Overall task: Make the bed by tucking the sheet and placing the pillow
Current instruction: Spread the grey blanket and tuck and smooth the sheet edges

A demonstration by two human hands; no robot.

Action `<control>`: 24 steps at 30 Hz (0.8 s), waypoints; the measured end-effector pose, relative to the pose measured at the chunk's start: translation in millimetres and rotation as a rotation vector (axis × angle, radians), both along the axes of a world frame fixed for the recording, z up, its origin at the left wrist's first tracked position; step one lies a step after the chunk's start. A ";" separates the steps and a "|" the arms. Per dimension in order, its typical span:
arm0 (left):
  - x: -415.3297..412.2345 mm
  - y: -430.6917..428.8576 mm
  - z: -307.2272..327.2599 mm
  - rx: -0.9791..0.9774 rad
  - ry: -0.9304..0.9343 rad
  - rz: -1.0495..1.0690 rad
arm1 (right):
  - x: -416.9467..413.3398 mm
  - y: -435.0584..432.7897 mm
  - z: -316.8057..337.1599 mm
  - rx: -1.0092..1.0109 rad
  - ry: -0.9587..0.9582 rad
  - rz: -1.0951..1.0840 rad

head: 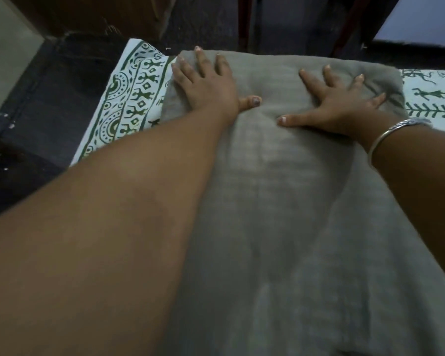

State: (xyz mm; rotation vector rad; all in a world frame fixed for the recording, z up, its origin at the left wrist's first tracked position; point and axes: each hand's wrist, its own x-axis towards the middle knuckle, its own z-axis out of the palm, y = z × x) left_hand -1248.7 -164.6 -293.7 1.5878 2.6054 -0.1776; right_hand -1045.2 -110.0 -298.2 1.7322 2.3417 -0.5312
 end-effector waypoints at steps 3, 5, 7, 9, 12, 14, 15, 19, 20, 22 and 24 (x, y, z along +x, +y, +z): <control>17.7 -16.7 3.8 0.129 0.049 -0.084 | 19.4 6.7 8.3 0.028 -0.034 0.018; 34.3 -46.6 1.8 0.268 0.025 -0.176 | 15.4 -10.4 8.6 0.211 -0.069 -0.102; 60.2 -94.1 -6.0 0.307 -0.083 -0.324 | 4.5 -50.8 1.9 0.405 -0.063 -0.071; 75.1 -147.7 -19.5 0.204 -0.113 -0.445 | 1.2 -108.4 -12.6 0.398 -0.010 0.117; 50.8 -195.5 -30.3 0.064 -0.050 -0.335 | 35.8 -181.3 -27.6 0.308 -0.045 0.144; 35.7 -209.6 -29.2 0.055 -0.015 -0.173 | 63.6 -202.2 -26.6 0.291 -0.075 -0.056; 40.2 -217.0 -26.7 0.066 -0.015 -0.148 | 70.6 -211.2 -23.4 0.285 -0.083 -0.139; 107.9 -263.4 -23.0 0.068 -0.162 -0.541 | 73.4 -271.2 -19.5 0.271 -0.056 0.028; 116.1 -273.7 -24.2 0.037 -0.144 -0.595 | 79.3 -284.1 -19.4 0.273 -0.050 0.034; 115.2 -282.2 -24.3 -0.018 -0.093 -0.494 | 96.8 -298.0 -17.5 0.273 -0.046 -0.077; 113.4 -288.8 -20.1 -0.029 -0.078 -0.334 | 109.3 -308.3 -15.5 0.272 -0.048 -0.189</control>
